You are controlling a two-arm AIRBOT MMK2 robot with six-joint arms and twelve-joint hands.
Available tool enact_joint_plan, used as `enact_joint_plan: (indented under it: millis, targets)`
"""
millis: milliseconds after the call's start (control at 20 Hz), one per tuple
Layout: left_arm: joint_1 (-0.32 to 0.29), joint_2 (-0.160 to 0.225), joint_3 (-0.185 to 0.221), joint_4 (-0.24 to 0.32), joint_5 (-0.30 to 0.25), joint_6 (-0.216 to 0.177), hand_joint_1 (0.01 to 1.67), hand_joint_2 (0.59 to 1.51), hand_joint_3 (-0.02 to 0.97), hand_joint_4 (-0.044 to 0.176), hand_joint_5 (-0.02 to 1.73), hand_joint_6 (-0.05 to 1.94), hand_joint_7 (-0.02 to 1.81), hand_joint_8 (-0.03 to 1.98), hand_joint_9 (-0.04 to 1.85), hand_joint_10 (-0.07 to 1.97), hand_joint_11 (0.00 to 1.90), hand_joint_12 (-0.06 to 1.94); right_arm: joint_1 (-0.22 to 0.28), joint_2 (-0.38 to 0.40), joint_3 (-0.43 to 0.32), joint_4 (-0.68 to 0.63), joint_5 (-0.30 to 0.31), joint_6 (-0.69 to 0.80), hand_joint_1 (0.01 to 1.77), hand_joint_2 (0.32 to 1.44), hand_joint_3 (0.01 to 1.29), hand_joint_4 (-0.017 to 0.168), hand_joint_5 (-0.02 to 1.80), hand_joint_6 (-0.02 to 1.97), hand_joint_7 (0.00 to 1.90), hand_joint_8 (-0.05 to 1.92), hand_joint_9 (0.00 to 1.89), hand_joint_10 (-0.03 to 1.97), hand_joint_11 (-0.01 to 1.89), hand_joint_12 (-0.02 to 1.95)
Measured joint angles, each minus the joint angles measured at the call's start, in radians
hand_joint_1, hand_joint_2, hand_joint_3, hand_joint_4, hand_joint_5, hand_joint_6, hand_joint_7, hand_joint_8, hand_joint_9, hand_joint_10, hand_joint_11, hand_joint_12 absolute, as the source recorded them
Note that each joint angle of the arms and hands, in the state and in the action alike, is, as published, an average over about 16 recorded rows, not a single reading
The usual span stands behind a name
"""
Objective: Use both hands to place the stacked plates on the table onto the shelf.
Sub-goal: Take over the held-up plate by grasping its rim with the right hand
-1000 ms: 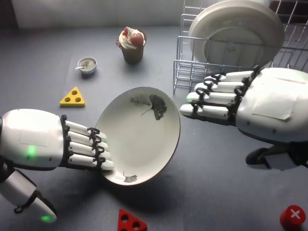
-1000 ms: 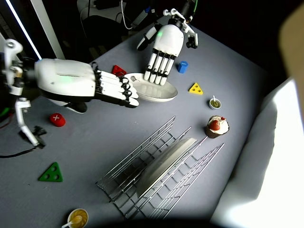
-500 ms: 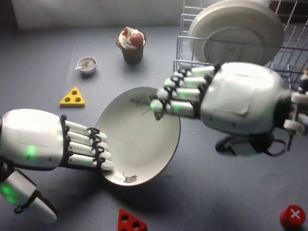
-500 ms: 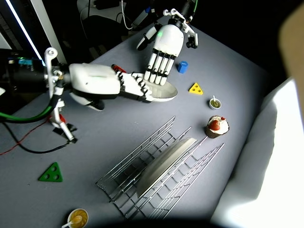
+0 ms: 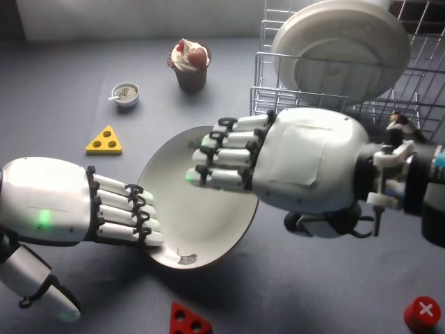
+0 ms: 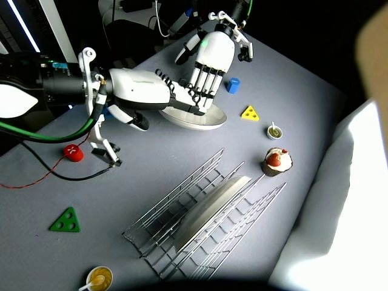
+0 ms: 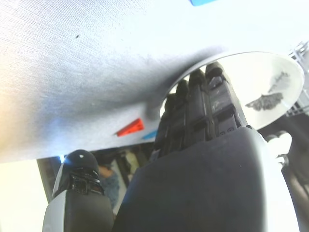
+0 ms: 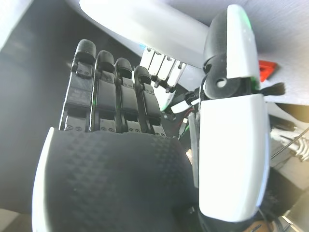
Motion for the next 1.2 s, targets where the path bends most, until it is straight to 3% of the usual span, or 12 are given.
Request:
enact_joint_plan:
  millis: [800, 950, 1200]
  targets:
    - [-0.004, -0.003, 0.004, 0.001, -0.004, 0.000, 0.05, 1.085, 0.012, -0.008, 0.09, -0.02, 0.14, -0.01, 0.16, -0.01, 0.15, -0.01, 0.003, -0.148, 0.119, -0.002, -0.027, -0.028, 1.32, 0.94, 0.01, 0.004, 0.32, 0.02, 0.33, 0.01, 0.34, 0.02, 0.38, 0.03]
    - [-0.005, -0.004, 0.005, 0.002, -0.004, 0.000, 0.06, 1.085, 0.012, -0.008, 0.09, -0.02, 0.14, -0.01, 0.16, -0.01, 0.15, -0.01, 0.003, -0.158, 0.128, -0.003, -0.022, -0.029, 1.38, 0.95, 0.01, 0.004, 0.42, 0.03, 0.44, 0.02, 0.44, 0.03, 0.46, 0.11]
    - [-0.007, -0.005, 0.006, 0.001, -0.004, -0.001, 0.07, 1.086, 0.011, -0.008, 0.09, -0.02, 0.14, -0.01, 0.17, -0.01, 0.15, -0.01, 0.000, -0.161, 0.123, -0.006, 0.000, -0.031, 1.46, 0.94, 0.01, 0.004, 0.61, 0.23, 0.65, 0.13, 0.65, 0.21, 0.63, 0.35]
